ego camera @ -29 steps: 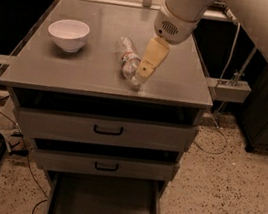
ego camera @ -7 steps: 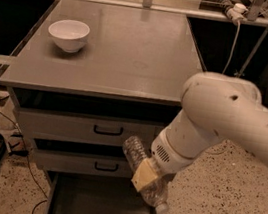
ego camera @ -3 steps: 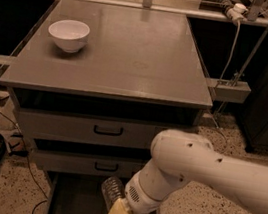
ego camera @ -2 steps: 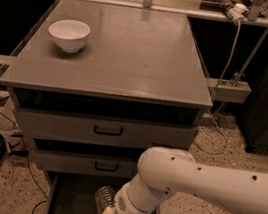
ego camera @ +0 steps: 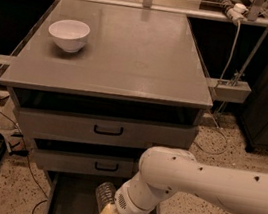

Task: Place water bottle into bottom drawer

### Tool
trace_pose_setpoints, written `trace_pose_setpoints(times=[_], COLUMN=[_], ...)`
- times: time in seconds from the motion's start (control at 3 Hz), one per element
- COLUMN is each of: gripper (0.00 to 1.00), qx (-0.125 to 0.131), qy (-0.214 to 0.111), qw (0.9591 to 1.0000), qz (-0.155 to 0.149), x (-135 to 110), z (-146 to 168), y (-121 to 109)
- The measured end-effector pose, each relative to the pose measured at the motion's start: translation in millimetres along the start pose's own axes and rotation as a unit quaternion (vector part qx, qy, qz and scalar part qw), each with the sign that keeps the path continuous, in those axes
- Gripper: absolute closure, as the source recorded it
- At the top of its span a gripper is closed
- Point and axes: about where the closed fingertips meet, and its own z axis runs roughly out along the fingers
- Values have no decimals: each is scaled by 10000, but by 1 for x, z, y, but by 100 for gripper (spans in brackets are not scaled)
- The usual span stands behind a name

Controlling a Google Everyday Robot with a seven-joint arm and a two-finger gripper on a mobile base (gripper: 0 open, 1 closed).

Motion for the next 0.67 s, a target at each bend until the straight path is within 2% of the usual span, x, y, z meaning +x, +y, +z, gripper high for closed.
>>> trace_pose_setpoints(times=[0.33,0.67], gripper=[100,100], qx=[-322,-788], qy=[-108,-527], qw=[9992,9935], qz=[207,632], x=[-1,-11], z=[30,63], y=[-5,-20])
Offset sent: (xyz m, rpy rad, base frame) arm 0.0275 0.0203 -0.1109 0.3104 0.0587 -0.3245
